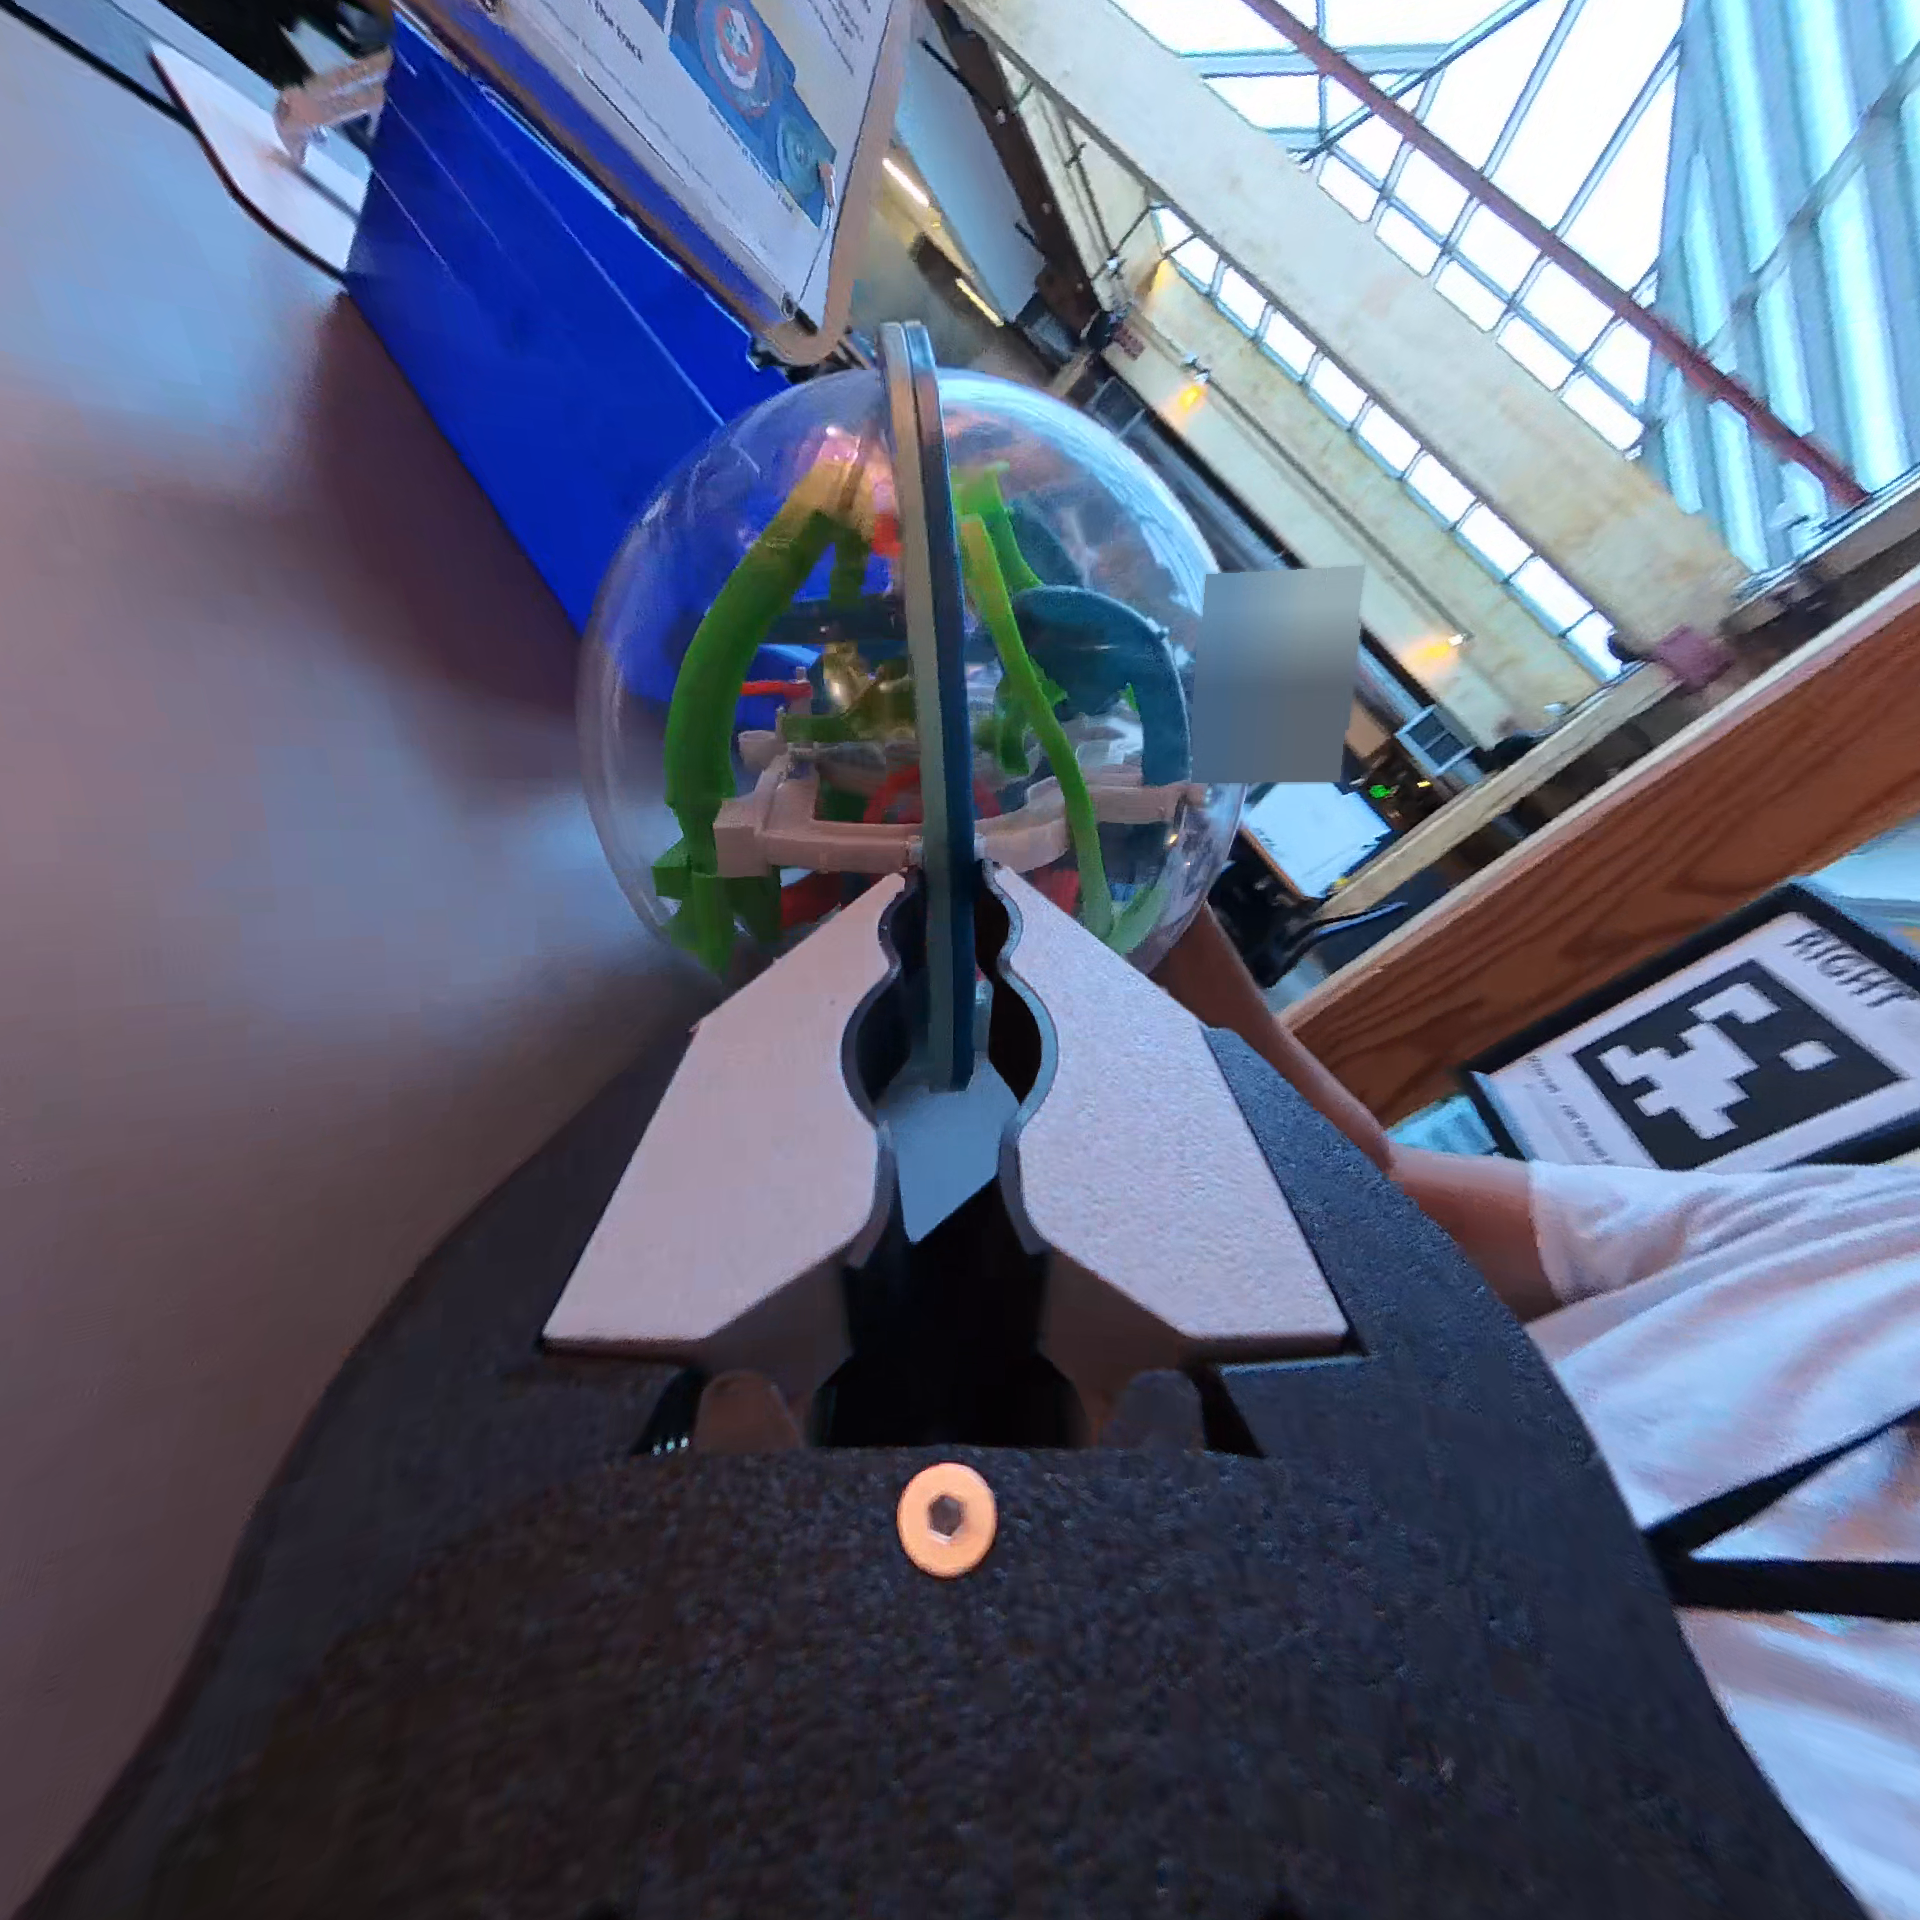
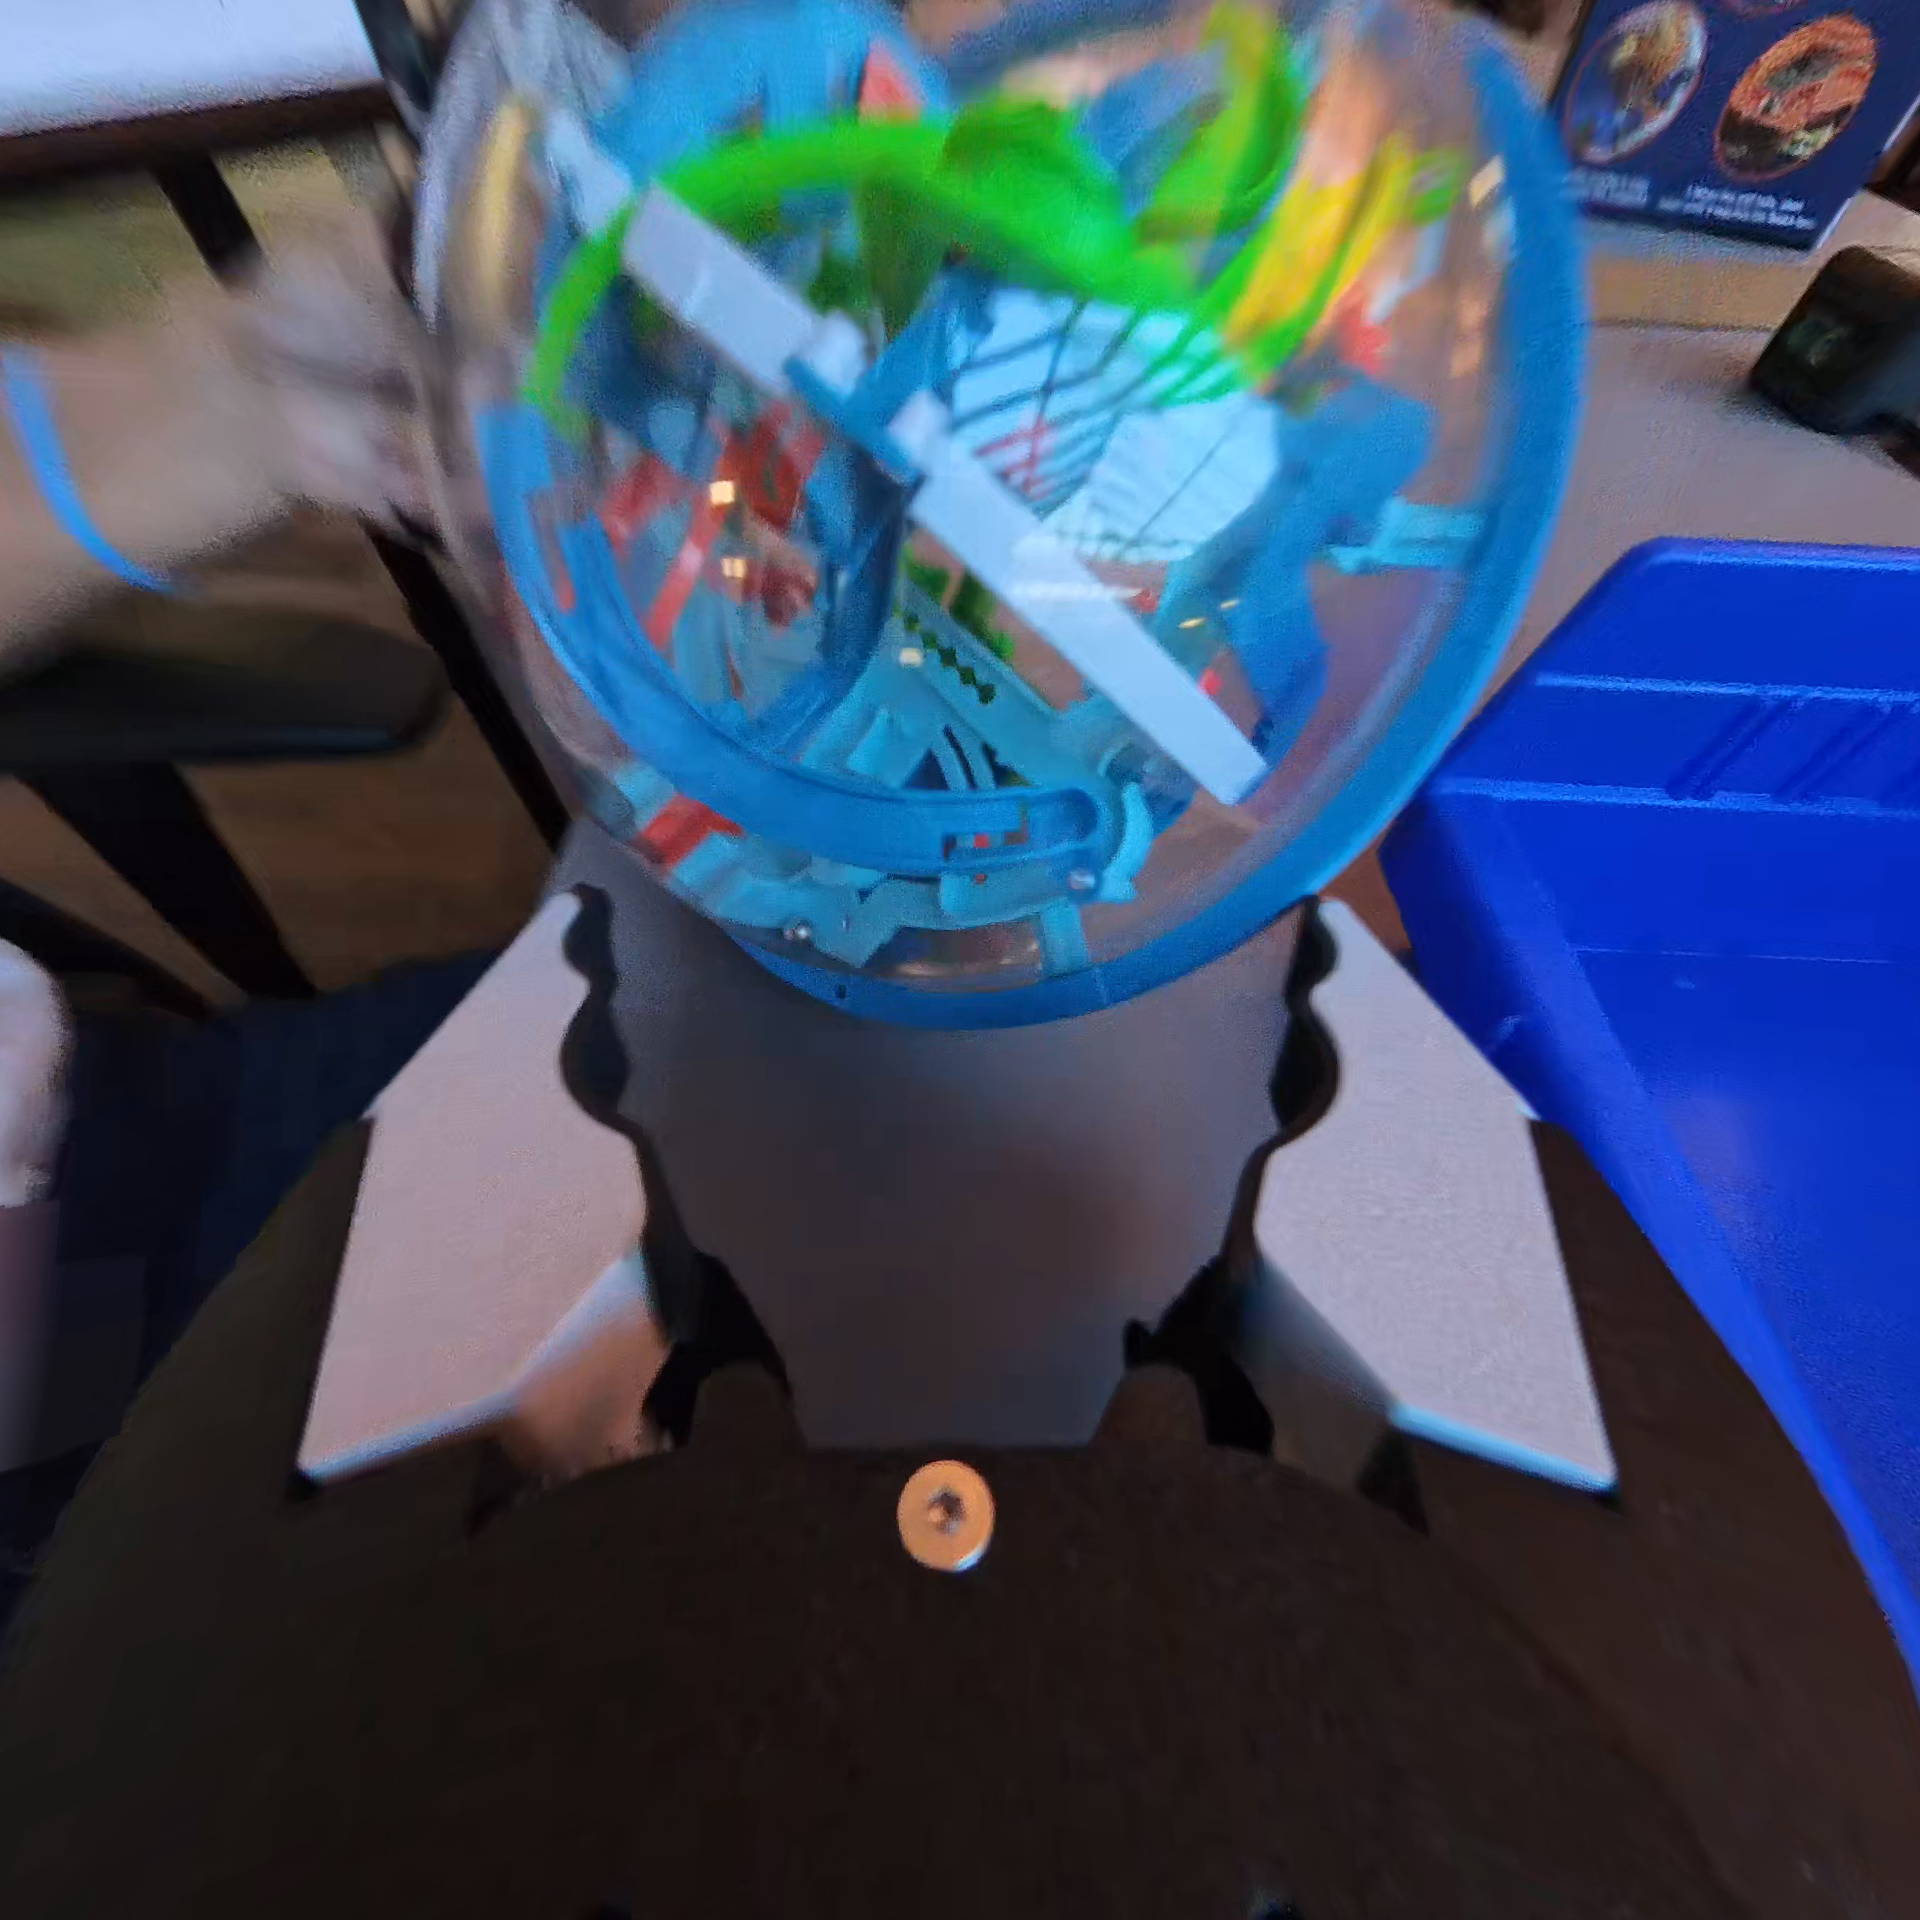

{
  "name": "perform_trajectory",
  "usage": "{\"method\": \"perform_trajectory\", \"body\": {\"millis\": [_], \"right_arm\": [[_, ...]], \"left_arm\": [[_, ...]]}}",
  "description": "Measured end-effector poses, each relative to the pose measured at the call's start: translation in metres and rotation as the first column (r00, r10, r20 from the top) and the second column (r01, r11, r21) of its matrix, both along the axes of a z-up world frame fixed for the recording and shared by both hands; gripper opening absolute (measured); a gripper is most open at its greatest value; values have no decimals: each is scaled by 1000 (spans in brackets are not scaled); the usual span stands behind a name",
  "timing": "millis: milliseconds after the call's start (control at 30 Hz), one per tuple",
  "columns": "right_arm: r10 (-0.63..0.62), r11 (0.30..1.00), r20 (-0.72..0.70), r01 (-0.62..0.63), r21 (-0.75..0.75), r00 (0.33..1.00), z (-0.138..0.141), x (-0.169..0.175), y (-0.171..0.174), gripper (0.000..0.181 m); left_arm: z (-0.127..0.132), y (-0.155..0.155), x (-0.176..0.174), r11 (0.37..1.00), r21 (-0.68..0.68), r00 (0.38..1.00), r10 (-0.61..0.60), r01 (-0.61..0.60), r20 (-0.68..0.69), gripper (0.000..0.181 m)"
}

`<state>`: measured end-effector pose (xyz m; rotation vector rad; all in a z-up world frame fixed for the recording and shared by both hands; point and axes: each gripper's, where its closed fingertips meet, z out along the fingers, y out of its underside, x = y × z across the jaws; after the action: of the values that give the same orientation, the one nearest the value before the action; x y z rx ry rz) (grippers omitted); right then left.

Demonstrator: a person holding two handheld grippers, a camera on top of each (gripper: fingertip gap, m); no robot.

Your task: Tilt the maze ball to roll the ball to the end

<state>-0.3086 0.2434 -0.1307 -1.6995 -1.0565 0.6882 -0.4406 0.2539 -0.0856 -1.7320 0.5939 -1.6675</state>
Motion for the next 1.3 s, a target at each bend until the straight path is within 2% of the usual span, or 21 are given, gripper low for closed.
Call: {"method": "perform_trajectory", "body": {"millis": [33,100,167,233,300,400,467,533,600,700,900,967,1067,1167,1233,1300], "right_arm": [[1,1000,-91,-4,-27,996,10,2,0,117],[-12,996,-250,-11,-89,968,27,5,5,111],[-24,982,-286,-31,-187,958,23,5,8,108],[-6,961,-351,-92,-260,937,25,2,7,92],[-19,943,-407,-119,-312,913,29,6,10,89],[-124,898,-466,-101,-428,876,31,20,24,67],[-157,870,-515,-129,-476,843,38,21,30,59],[-202,849,-545,-132,-512,813,42,20,40,44],[-205,812,-588,-199,-548,783,45,15,39,29],[-220,759,-581,-237,-607,784,41,13,33,9],[-257,720,-559,-229,-655,789,43,17,26,8],[-282,702,-578,-246,-668,766,59,24,21,7],[-355,669,-551,-206,-714,755,86,42,7,7],[-453,572,-443,-129,-810,773,95,69,-9,7],[-513,499,-392,-106,-860,764,103,93,-13,7],[-563,463,-360,-78,-883,744,116,118,-12,7]], "left_arm": [[-3,3,-4,1000,-16,1000,-10,11,18,7],[-7,8,-9,998,-51,997,-39,42,60,7],[-10,13,-12,995,-84,994,-52,60,101,7],[-14,16,-14,992,-104,991,-61,74,119,7],[-18,18,-18,990,-108,990,-75,88,118,7],[-22,18,-22,990,-95,990,-96,106,107,7],[-22,17,-21,989,-93,988,-106,117,116,7],[-21,18,-21,989,-89,987,-108,119,115,7],[-23,20,-22,989,-97,987,-103,115,122,7],[-24,24,-24,986,-124,983,-94,115,158,7],[-19,31,-19,982,-167,985,-64,91,163,7],[-4,26,-12,980,-163,977,-82,116,197,7],[13,17,8,974,-178,976,-109,142,187,7],[19,12,38,944,-277,974,-134,182,181,7],[23,11,64,922,-319,967,-159,217,198,7],[26,10,91,893,-357,951,-195,273,241,7]]}}
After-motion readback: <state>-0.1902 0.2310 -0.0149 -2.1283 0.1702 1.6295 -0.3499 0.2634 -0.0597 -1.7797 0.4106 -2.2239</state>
